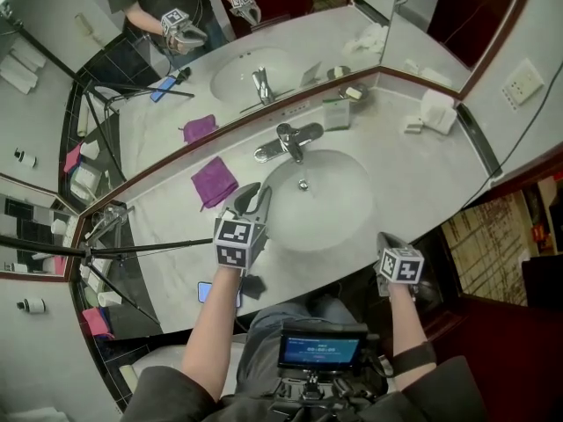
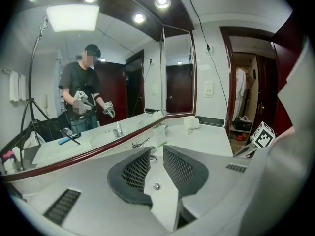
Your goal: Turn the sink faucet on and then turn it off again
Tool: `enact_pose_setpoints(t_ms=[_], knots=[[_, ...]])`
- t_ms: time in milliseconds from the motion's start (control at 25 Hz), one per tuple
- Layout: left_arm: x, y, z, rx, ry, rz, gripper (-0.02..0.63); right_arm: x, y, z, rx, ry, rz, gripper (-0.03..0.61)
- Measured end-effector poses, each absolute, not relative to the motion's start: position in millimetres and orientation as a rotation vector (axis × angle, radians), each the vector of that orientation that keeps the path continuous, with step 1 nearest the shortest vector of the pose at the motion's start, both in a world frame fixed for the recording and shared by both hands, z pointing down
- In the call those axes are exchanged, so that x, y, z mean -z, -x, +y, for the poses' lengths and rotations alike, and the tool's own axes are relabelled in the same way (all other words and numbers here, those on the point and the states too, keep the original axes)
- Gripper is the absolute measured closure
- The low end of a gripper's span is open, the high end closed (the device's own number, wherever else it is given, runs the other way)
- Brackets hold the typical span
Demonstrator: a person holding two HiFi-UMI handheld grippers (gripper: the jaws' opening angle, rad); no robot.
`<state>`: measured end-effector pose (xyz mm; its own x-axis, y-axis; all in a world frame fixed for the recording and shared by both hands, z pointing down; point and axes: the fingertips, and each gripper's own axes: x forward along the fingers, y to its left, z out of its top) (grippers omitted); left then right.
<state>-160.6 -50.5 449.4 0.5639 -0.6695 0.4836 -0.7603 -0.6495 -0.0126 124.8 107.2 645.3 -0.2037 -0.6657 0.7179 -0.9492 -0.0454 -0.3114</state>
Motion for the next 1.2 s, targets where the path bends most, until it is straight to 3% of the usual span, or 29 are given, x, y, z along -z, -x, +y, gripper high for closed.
enact_pose_setpoints(t_ms=[160,280,360,880,1200], knots=[[-464.3,153.9,-66.9,-0.610,-2.535,-1.179,0.529,-643.8,-121.9,100.0,-1.117,-1.702,-1.899,0.563],[-479.1,143.5,-82.5,-0.530,-2.447,-1.114,0.426,-644.5,-118.8,95.7,-1.125,-1.701,-1.906,0.563],[-493.5,137.9,-97.0,-0.488,-2.388,-1.085,0.394,-645.6,-118.3,94.1,-1.130,-1.701,-1.904,0.563],[-561.2,93.9,-206.9,-0.076,-1.909,-0.804,0.394,-665.1,-120.0,102.8,-1.154,-1.713,-1.854,0.563],[-587.2,86.4,-239.9,-0.102,-1.823,-0.807,0.397,-672.6,-123.1,96.8,-1.178,-1.725,-1.837,0.563]])
